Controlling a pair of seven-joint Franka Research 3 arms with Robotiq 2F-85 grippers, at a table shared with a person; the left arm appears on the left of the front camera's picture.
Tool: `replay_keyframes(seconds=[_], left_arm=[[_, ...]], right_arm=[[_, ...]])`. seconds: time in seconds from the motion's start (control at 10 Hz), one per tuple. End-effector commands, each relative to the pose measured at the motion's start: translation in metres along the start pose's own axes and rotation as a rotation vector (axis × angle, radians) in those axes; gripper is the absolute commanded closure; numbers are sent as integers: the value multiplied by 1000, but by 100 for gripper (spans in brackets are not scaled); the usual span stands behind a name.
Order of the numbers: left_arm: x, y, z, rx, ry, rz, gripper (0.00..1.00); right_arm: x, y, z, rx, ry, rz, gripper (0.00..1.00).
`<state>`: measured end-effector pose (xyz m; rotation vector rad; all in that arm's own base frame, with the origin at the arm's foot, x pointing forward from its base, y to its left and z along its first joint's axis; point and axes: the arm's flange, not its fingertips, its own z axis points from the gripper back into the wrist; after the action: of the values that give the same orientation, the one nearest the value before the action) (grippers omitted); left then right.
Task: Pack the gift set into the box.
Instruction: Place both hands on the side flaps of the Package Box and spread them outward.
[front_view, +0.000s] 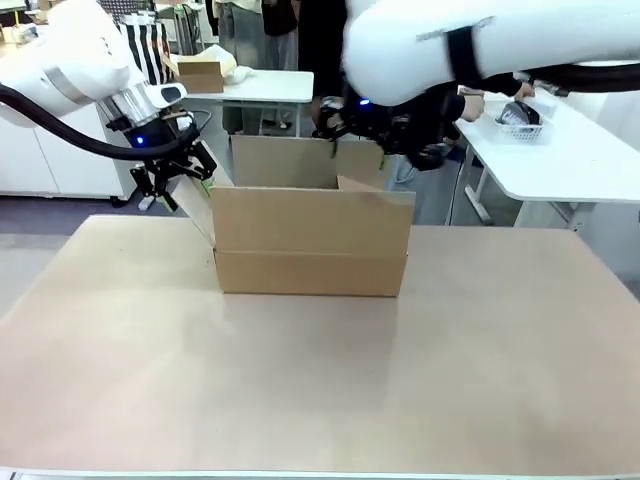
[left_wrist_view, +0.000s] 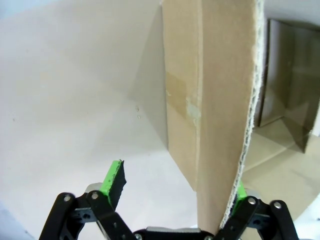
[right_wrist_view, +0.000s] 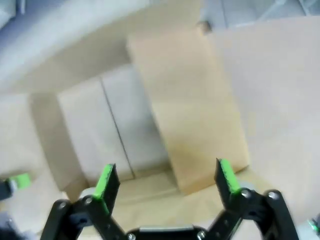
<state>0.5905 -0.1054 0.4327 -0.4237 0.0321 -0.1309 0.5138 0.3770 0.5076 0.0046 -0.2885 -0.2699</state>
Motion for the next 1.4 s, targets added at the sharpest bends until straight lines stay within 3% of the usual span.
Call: replay_keyframes(seconds=[0.0, 0.1, 0.2, 0.5, 0.7, 1.3], left_arm=[[-1, -1, 1, 17, -3, 9, 0], [-1, -1, 1, 17, -3, 9, 0], [-1, -1, 1, 17, -3, 9, 0], [-1, -1, 1, 17, -3, 9, 0], [-1, -1, 1, 17, -3, 9, 0], [-1, -1, 1, 17, -3, 9, 0]], right_arm=[[18, -41, 25, 56, -54, -77, 0], [18, -41, 25, 56, -54, -77, 0], [-3, 14, -11, -2, 13, 7, 0], [9, 42, -16, -137, -48, 300, 0], [21, 51, -17, -208, -62, 411, 0], [30, 70, -67, -364, -9, 307, 0]])
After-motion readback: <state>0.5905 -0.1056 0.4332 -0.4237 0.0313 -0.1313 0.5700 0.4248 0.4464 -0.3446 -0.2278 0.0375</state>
